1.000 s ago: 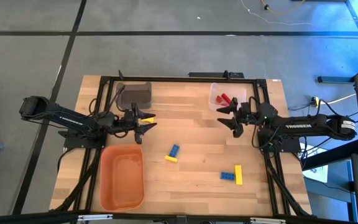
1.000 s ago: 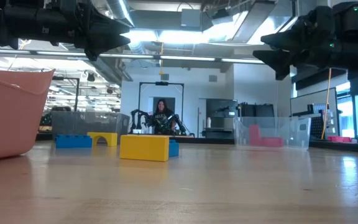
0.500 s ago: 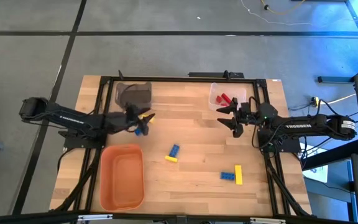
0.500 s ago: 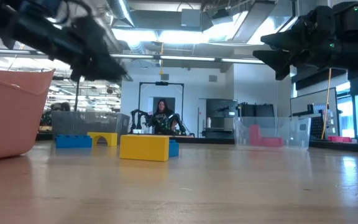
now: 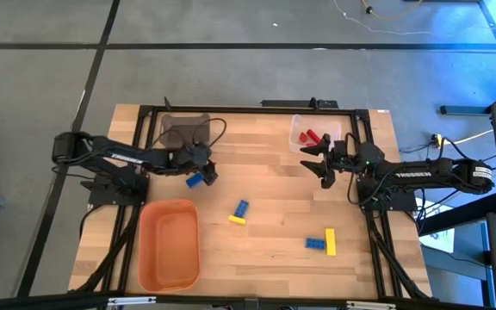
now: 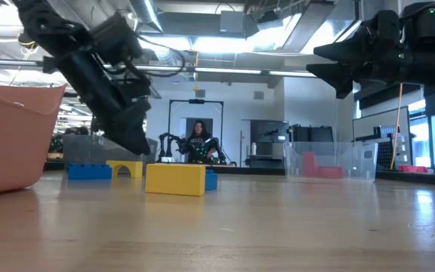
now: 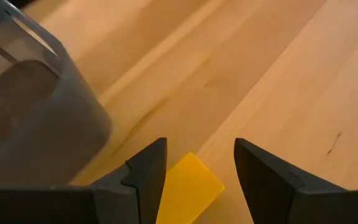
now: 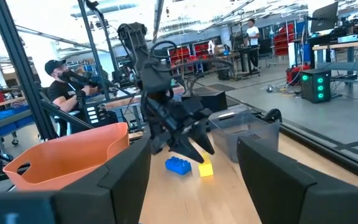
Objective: Sort & place blocks by color
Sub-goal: Put the top yellow block into the orange bin
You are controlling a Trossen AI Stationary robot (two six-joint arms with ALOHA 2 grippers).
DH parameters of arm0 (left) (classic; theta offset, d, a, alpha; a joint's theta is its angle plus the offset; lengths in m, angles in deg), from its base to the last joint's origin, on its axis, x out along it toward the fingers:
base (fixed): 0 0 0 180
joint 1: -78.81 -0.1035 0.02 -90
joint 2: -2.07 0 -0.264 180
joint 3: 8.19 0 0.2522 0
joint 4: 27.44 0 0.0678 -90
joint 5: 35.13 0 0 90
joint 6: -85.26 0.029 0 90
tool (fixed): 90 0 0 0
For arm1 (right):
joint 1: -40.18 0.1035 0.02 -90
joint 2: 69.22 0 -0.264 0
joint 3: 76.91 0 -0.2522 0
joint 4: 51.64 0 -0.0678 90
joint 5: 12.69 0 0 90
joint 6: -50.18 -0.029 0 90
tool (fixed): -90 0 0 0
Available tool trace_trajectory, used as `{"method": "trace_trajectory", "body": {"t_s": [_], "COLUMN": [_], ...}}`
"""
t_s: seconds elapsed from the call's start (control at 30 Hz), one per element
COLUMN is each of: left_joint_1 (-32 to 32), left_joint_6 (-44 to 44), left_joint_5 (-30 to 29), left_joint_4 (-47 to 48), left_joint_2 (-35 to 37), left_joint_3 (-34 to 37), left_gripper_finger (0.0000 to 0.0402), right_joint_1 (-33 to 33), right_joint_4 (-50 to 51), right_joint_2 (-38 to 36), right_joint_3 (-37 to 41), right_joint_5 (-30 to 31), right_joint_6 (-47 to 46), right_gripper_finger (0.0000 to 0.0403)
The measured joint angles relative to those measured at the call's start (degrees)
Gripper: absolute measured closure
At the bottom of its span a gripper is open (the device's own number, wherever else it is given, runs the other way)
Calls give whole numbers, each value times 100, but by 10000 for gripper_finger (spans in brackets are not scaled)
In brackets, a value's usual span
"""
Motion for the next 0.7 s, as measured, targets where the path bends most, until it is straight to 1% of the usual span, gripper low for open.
{"method": "trace_trajectory", "body": {"t_s": [0.1, 0.27, 0.47, 0.6, 0.7], "left_joint_1": [-32, -28, -13, 28, 40], "left_joint_6": [40, 451, 991, 1147, 1206], "left_joint_5": [35, 292, 284, 56, 59], "left_joint_4": [108, 403, 783, 752, 682], "left_joint_2": [-218, -271, -271, -270, -229], "left_joint_3": [-151, -224, -226, -226, -226], "left_gripper_finger": [221, 221, 221, 221, 221], "right_joint_1": [0, 0, 0, 0, 0], "right_joint_4": [12, 59, 190, 201, 201], "right_joint_2": [0, 0, 2, 2, 2], "right_joint_3": [0, -2, -4, -4, -4], "right_joint_5": [-2, -7, -9, -13, -13], "right_joint_6": [-1, -9, -17, -17, -17], "right_gripper_finger": [163, 163, 163, 163, 163]}}
